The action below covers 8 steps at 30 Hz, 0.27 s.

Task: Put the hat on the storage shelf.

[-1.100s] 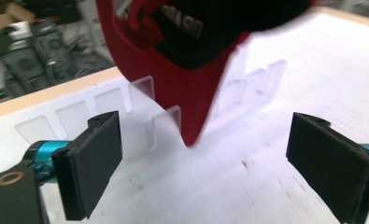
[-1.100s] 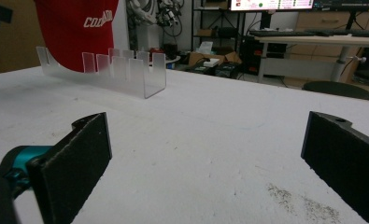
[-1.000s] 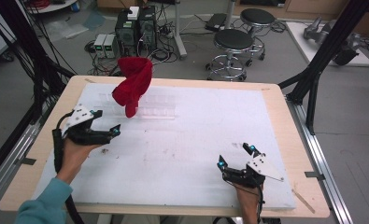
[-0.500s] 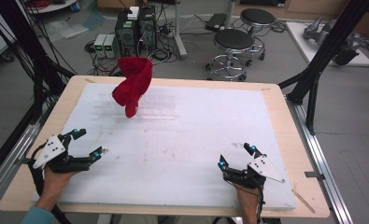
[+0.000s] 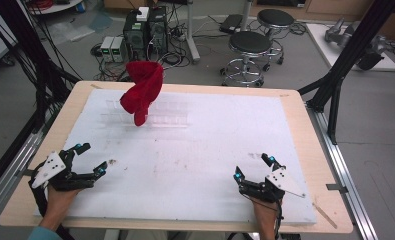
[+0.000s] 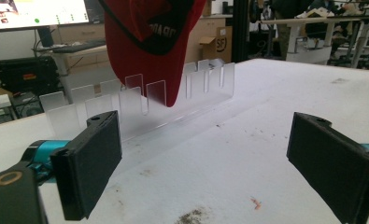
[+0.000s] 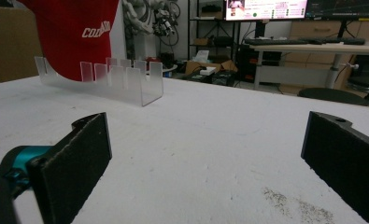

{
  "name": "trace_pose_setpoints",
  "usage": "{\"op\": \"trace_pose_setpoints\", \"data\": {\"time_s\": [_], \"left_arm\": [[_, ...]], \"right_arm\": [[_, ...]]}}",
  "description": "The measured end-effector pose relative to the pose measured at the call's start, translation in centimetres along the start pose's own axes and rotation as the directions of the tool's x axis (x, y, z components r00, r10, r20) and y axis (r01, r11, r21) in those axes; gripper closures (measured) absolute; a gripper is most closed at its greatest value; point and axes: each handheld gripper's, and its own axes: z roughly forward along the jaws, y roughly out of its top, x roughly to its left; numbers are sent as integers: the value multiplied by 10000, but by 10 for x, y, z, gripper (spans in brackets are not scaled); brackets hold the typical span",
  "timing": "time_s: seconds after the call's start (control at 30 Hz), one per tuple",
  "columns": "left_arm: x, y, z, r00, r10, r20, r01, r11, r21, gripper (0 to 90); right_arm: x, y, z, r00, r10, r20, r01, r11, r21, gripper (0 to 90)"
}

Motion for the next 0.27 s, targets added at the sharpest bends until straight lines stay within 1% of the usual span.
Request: {"op": "trace_pose_setpoints", "data": {"time_s": [0.13,0.17,0.27], "left_arm": [[0,-4,-1,10000,-40,-75,39,10000,-21,106],[0,-4,-2,9999,-58,-87,57,9999,-126,107],[1,-4,-1,9999,-45,-134,44,10000,-88,107]], "right_arm": [[0,0,0,10000,66,-24,-66,10000,13,5],[0,0,0,10000,82,-13,-82,10000,-4,5],[0,0,-1,9999,98,-44,-98,10000,-12,5]]}}
